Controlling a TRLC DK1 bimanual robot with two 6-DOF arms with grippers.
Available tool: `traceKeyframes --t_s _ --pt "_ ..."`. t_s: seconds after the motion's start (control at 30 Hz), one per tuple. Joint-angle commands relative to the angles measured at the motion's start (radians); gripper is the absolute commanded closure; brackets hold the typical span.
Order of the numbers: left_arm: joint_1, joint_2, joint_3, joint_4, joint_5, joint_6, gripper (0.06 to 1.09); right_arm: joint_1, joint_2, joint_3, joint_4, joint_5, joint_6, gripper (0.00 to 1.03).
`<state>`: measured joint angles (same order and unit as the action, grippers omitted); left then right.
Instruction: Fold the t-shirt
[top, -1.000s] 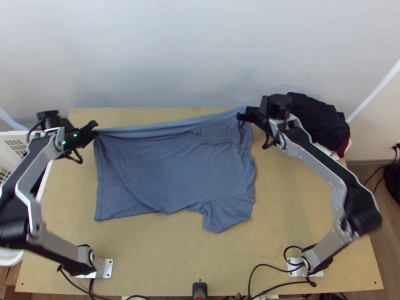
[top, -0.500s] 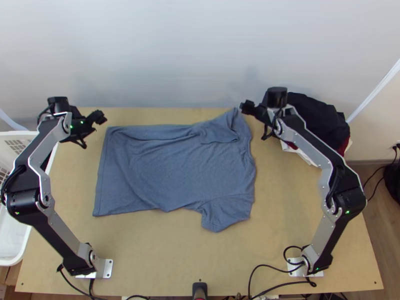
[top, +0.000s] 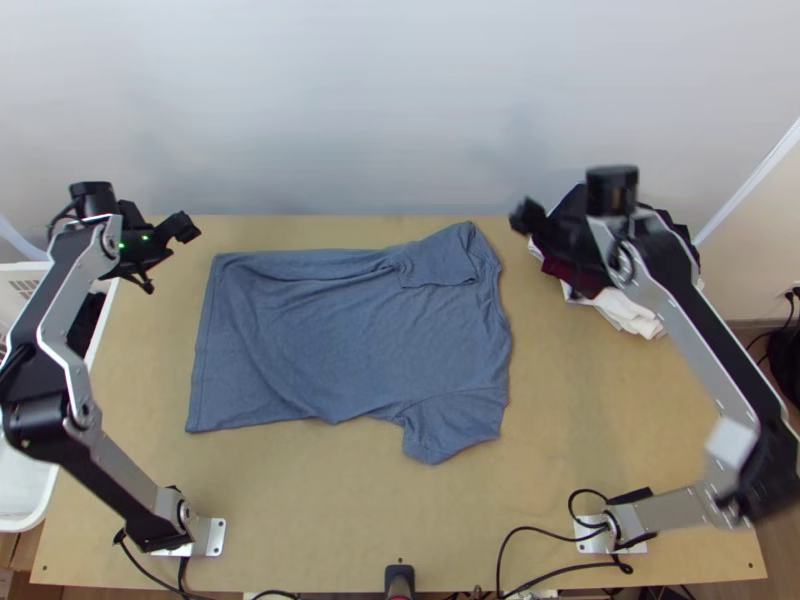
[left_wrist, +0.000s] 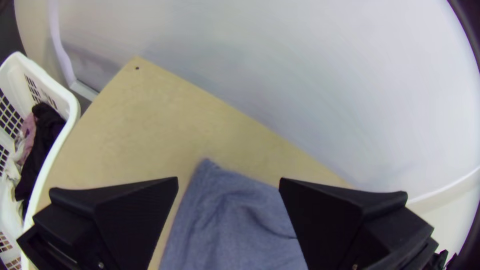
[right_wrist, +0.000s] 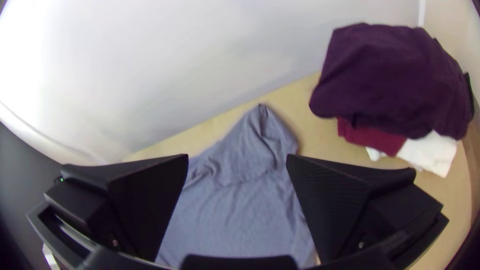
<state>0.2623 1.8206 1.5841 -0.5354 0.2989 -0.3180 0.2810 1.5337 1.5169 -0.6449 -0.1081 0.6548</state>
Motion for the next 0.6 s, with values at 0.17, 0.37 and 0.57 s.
traceKeyframes --t_s 0.17,0.37,0.57 --pt "0.054 -0.228 -0.064 -0.074 0.0 0.145 0.11 -0.051 -0.168 -0.29 -0.237 -0.217 0.005 0.17" --pt "0.078 -0.291 -0.064 -0.126 0.0 0.16 0.11 -0.072 -0.228 -0.494 -0.257 -0.249 -0.107 0.56" --pt "0.097 -0.336 -0.064 -0.164 -0.001 0.169 0.11 -0.068 -0.231 -0.623 -0.254 -0.272 -0.169 0.56"
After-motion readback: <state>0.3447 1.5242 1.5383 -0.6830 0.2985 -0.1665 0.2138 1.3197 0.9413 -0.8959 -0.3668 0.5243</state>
